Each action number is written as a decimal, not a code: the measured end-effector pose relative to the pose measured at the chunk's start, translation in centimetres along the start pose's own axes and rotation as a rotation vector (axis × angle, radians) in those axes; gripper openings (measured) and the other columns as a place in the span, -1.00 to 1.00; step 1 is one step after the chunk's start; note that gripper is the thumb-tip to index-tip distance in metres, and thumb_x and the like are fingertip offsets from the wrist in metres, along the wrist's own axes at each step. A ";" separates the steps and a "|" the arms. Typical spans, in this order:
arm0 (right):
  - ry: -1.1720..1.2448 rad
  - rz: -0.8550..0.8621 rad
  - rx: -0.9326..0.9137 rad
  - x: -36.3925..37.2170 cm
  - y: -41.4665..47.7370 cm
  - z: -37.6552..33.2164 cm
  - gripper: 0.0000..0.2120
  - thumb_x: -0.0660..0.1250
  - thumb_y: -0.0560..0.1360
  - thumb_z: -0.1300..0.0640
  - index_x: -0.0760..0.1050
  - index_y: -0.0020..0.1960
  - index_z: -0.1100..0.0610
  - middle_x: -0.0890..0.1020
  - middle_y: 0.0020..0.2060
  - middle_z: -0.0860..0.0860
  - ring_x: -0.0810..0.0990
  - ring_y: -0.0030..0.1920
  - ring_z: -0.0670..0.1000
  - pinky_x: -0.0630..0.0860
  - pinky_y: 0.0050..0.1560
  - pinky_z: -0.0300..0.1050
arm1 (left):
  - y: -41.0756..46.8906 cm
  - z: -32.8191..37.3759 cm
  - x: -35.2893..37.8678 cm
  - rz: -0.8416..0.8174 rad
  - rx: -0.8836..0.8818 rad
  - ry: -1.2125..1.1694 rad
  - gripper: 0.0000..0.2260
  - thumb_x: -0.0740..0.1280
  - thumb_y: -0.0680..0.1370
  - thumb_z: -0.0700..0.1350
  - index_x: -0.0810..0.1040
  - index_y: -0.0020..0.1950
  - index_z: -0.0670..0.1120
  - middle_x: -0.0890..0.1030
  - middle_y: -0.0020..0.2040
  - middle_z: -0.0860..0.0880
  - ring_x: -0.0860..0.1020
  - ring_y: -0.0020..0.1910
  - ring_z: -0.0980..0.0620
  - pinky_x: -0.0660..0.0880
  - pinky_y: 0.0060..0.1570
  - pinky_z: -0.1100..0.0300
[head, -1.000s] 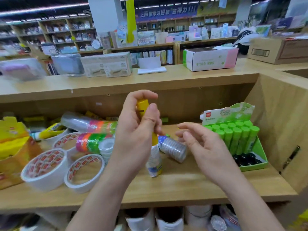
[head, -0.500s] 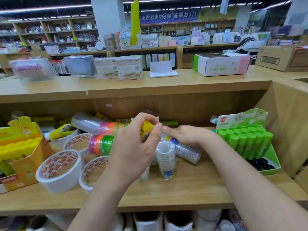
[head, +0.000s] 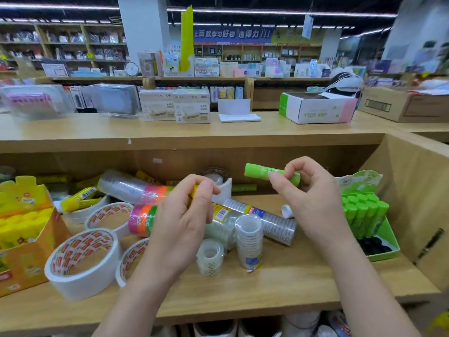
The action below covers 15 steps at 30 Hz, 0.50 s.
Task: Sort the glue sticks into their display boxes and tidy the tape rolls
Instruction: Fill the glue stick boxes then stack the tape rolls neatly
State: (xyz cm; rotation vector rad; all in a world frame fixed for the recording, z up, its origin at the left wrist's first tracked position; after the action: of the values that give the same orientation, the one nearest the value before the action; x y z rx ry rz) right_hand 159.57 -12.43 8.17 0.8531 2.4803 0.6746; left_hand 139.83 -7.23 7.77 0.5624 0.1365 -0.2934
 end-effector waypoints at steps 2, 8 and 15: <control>0.126 -0.025 0.045 0.3 -1.2 -1.4 -0.77 0.43 0.41 0.02 0.37 -0.24 0.02 0.53 -0.30 0.27 0.41 -0.35 0.19 0.36 -0.35 -0.01 | 0.0 0.1 -0.1 -0.030 -0.035 -0.074 -0.80 0.16 0.53 0.09 0.55 -0.09 0.08 0.49 -0.41 -0.02 0.38 -0.46 0.03 0.33 -0.46 0.02; 0.236 -0.106 0.042 2.8 -4.1 -5.0 -0.75 0.41 0.41 -0.03 0.37 -0.21 0.05 0.54 -0.25 0.31 0.48 -0.30 0.28 0.44 -0.28 0.28 | -1.0 1.2 -1.7 -0.098 -0.002 -0.238 -0.79 0.39 0.50 0.10 0.58 0.07 0.06 0.64 -0.29 -0.03 0.43 -0.48 0.23 0.33 -0.45 0.39; 0.063 -0.200 -0.053 6.8 -6.5 -7.5 -0.79 0.41 0.50 0.06 0.38 -0.18 0.03 0.49 -0.36 -0.08 0.39 -0.36 -0.16 0.34 -0.35 -0.25 | -2.0 1.3 -6.2 0.004 -0.026 -0.367 -0.74 0.40 0.39 -0.05 0.64 0.05 -0.05 0.56 -0.40 0.09 0.41 -0.48 0.16 0.34 -0.48 0.42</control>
State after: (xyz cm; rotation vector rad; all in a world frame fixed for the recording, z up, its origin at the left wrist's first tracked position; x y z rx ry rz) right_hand 147.79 -14.75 8.85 0.5636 2.5477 0.7018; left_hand 133.43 -8.07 9.17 0.4749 -0.2155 -0.3860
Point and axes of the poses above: each hand's wrist, its own y-axis towards the middle knuckle, its own x-axis out of the palm, z = x × y, the point moved 2 cm from there along y, towards the middle knuckle
